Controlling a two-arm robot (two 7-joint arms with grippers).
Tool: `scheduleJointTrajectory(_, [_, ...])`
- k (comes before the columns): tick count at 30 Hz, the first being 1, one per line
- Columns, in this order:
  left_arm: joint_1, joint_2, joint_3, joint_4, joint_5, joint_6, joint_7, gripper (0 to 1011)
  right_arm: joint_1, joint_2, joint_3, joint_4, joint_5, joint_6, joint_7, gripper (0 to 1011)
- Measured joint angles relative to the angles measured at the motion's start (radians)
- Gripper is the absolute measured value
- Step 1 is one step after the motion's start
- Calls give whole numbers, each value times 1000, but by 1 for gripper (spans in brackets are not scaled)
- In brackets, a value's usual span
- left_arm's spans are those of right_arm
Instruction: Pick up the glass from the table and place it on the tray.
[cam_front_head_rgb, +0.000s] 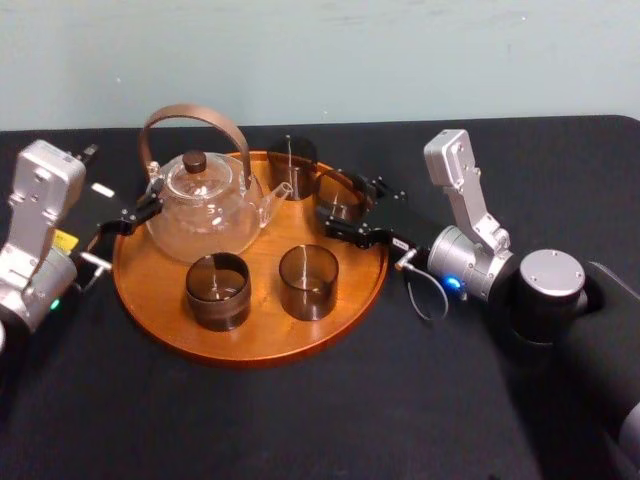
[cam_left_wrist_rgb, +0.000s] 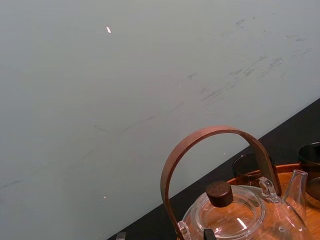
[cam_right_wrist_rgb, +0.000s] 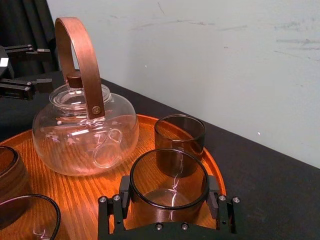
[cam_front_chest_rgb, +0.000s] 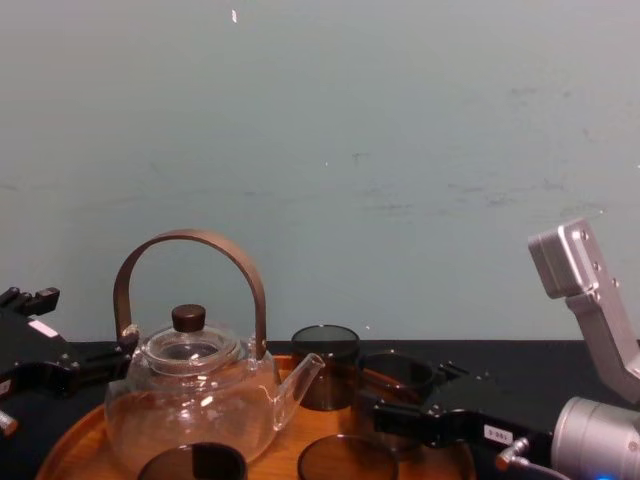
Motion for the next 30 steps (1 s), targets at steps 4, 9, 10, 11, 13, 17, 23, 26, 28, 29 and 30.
scheduleJointTrajectory(4, [0, 0, 0, 0, 0, 0, 0, 1001, 6, -4, -1, 12, -2, -2, 4, 904])
scheduleJointTrajectory(9, [0, 0, 0, 0, 0, 0, 0, 1001, 12, -11, 1, 28, -2, -3, 7, 905])
scheduleJointTrajectory(10, [0, 0, 0, 0, 0, 0, 0, 1001, 13, -12, 2, 30, -1, -3, 8, 905])
scheduleJointTrajectory(11, [0, 0, 0, 0, 0, 0, 0, 1001, 13, -13, 3, 32, 0, -3, 9, 904])
scheduleJointTrajectory(13, [0, 0, 0, 0, 0, 0, 0, 1001, 13, -13, 3, 32, 0, -3, 9, 904])
scheduleJointTrajectory(17, [0, 0, 0, 0, 0, 0, 0, 1001, 13, -12, 3, 31, 0, -3, 9, 904])
scheduleJointTrajectory(23, [0, 0, 0, 0, 0, 0, 0, 1001, 13, -12, 2, 29, 0, -2, 8, 904])
scheduleJointTrajectory(26, [0, 0, 0, 0, 0, 0, 0, 1001, 12, -12, 2, 28, 0, -2, 8, 904])
scheduleJointTrajectory(28, [0, 0, 0, 0, 0, 0, 0, 1001, 12, -11, 2, 28, 0, -2, 8, 904])
scheduleJointTrajectory(29, [0, 0, 0, 0, 0, 0, 0, 1001, 12, -11, 2, 28, 0, -2, 8, 904])
scheduleJointTrajectory(30, [0, 0, 0, 0, 0, 0, 0, 1001, 12, -11, 2, 27, 0, -2, 8, 904])
